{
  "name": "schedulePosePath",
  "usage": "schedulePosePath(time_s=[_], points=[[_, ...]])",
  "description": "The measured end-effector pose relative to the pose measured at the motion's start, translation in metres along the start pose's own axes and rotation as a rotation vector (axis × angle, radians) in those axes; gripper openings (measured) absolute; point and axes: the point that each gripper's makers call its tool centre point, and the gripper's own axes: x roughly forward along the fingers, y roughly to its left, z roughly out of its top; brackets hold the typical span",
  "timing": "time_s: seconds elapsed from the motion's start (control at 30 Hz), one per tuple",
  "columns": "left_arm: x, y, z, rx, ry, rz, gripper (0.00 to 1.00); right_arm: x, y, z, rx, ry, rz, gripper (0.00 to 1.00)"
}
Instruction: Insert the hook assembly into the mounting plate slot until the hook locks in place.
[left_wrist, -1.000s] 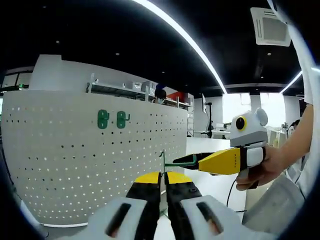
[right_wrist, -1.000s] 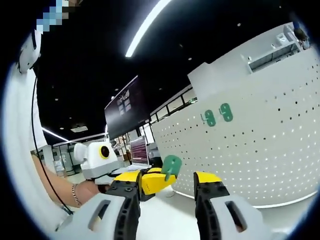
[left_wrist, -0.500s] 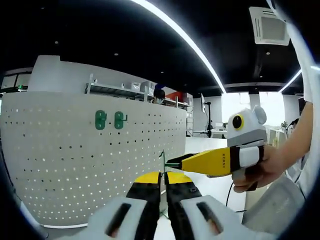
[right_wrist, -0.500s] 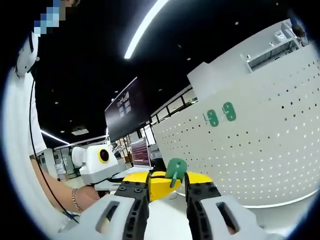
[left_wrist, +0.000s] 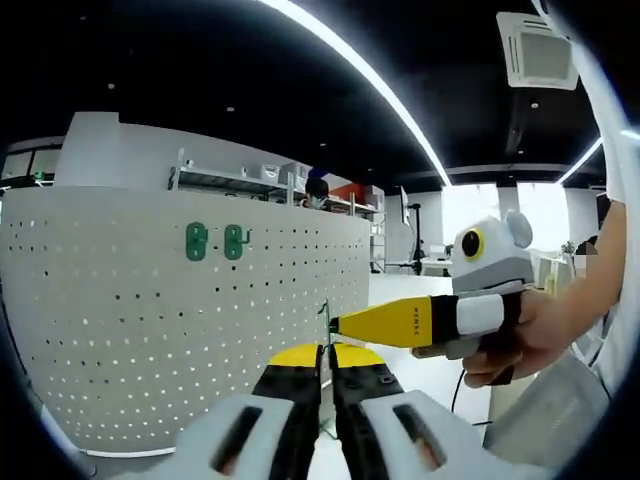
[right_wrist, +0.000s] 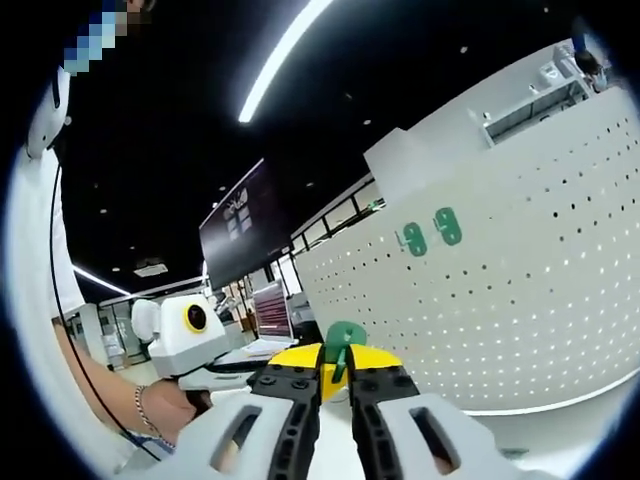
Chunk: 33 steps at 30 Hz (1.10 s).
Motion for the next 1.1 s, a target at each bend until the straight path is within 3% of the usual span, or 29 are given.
schedulePosePath(time_s=[0.37, 0.43, 0.53, 1.1], points=[[-0.0018, 0.0014, 0.002, 0.012, -0.008, 0.013, 0.02, 0.0017, -0.0009, -0.0029, 0.009, 0.016, -0.028, 0.02], [-0.0009, -0.0008, 0.0034, 0.016, -0.017, 0.005, 0.03, 0.0, -0.0014, 0.002, -0.07, 0.004, -0.043, 0.01], [-0.0002, -0.0006, 0.0029, 0.009, -0.014, 0.009, 0.03, 0.0004, -0.0041, -0.0011, 0.007, 0.008, -0.042, 0.01], [0.0007, 0.0, 0.0038, 0.009, -0.018, 0.021, 0.03, 0.0005, -0.0023, 0.0, 0.032, -0.006, -0.058, 0.0]])
